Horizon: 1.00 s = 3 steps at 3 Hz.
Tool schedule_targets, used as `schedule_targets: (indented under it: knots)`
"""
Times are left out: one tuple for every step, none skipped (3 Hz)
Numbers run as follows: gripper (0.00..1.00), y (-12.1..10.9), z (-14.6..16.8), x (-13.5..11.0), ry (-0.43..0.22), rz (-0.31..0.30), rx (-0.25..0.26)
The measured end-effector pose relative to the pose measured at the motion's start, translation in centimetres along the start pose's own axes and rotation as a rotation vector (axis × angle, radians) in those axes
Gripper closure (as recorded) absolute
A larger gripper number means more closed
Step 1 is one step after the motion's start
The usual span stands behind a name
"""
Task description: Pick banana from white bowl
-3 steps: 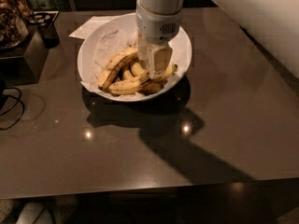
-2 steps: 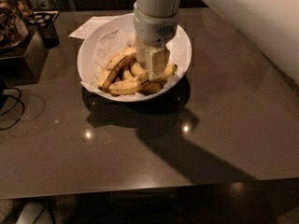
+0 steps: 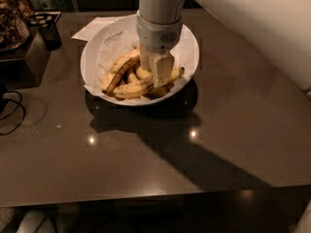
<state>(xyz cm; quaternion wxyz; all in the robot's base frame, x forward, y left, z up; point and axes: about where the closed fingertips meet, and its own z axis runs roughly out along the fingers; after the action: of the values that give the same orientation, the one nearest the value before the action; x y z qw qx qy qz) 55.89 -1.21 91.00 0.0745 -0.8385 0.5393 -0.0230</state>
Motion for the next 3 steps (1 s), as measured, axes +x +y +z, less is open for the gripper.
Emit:
schedule_targets:
  knots:
    - [0.52, 0.0, 0.4, 0.0, -0.002, 0.001, -0.007]
    - [0.52, 0.2, 1.3, 0.0, -0.010, 0.008, -0.026]
    - [0.50, 0.4, 1.8, 0.1, -0.012, 0.013, -0.038]
